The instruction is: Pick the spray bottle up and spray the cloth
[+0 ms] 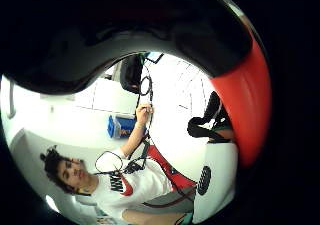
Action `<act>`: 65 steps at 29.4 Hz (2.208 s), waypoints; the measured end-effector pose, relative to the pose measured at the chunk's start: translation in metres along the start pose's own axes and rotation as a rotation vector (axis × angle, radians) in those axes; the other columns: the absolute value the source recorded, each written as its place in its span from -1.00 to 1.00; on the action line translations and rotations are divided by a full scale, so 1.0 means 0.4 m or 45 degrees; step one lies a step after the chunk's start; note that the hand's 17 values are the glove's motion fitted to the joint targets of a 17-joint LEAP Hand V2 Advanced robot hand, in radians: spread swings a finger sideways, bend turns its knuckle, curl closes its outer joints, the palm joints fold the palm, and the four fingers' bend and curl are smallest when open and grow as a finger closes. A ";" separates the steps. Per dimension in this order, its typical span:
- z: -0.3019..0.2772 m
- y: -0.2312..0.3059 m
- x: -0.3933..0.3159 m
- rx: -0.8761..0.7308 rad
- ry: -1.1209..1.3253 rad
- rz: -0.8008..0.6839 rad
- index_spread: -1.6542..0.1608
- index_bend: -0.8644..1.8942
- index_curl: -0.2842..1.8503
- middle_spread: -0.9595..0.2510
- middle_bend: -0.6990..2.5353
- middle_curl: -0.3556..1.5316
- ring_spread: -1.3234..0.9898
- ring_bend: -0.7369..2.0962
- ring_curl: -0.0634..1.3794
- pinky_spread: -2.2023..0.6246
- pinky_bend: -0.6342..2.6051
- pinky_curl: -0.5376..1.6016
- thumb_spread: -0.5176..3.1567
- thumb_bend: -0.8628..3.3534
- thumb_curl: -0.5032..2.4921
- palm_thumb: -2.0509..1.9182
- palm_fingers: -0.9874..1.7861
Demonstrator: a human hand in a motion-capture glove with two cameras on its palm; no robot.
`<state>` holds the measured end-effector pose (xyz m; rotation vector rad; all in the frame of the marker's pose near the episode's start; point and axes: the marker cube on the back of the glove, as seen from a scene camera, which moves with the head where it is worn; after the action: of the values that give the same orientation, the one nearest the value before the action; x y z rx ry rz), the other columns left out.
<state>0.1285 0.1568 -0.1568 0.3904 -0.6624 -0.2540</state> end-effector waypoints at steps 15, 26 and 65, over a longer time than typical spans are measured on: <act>-0.012 -0.036 -0.073 -0.153 -0.002 0.015 0.59 -0.31 -0.52 0.41 -0.28 -0.11 0.03 -0.06 -0.34 0.69 -0.43 -0.16 -0.38 -0.60 -0.22 0.55 0.52; 0.007 -0.054 -0.053 -0.217 -0.020 0.083 0.61 -0.31 -0.53 0.42 -0.27 -0.11 0.02 -0.04 -0.33 0.68 -0.43 -0.15 -0.38 -0.60 -0.20 0.54 0.52; -0.069 -0.028 -0.166 0.281 -0.427 -0.067 0.61 -0.31 -0.52 0.42 -0.26 -0.10 0.03 -0.04 -0.33 0.67 -0.44 -0.15 -0.39 -0.60 -0.18 0.54 0.51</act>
<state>0.0944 0.1776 -0.2178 0.5843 -1.0152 -0.3006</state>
